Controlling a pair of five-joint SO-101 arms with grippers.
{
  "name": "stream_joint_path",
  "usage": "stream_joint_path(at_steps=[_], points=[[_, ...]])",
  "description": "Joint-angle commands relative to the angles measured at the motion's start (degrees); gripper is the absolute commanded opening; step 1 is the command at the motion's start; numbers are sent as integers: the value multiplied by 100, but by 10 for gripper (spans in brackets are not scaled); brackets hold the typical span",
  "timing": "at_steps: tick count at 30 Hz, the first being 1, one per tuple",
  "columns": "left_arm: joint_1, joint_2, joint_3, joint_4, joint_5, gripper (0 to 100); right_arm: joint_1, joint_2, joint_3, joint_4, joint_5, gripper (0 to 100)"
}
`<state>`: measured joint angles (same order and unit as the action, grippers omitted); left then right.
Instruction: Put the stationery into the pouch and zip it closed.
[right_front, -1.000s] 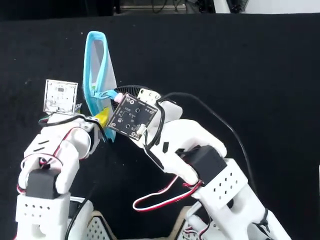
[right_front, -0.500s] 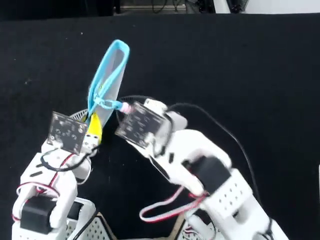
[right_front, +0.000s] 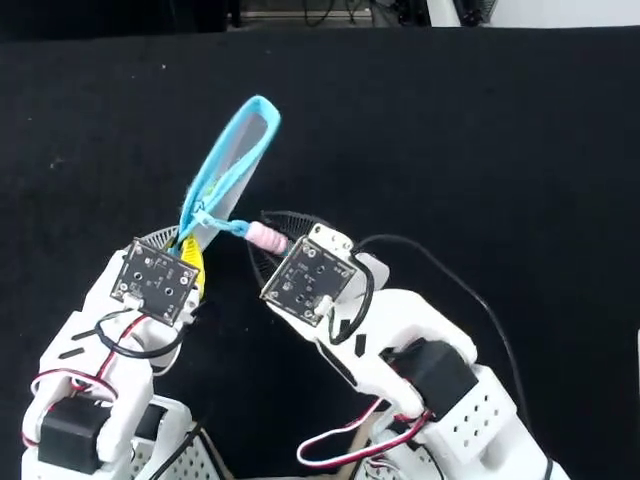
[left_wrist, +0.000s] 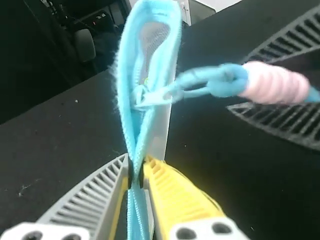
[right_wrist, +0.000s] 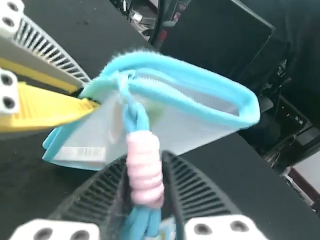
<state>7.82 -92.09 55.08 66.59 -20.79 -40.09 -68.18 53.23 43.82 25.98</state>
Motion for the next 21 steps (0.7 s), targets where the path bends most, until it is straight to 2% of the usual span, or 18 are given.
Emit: stream_joint_path(at_steps=[1, 9, 13, 21], points=[[13, -26, -92, 26, -9, 29, -255, -110, -163, -9, -35, 123], [31, -26, 180, 18, -9, 29, -325, -110, -40, -703, -44, 123], [31, -26, 312, 0, -9, 29, -325, -110, -48, -879, -466, 123], [31, -26, 286, 18, -9, 29, -325, -119, 171, -967, -545, 123]])
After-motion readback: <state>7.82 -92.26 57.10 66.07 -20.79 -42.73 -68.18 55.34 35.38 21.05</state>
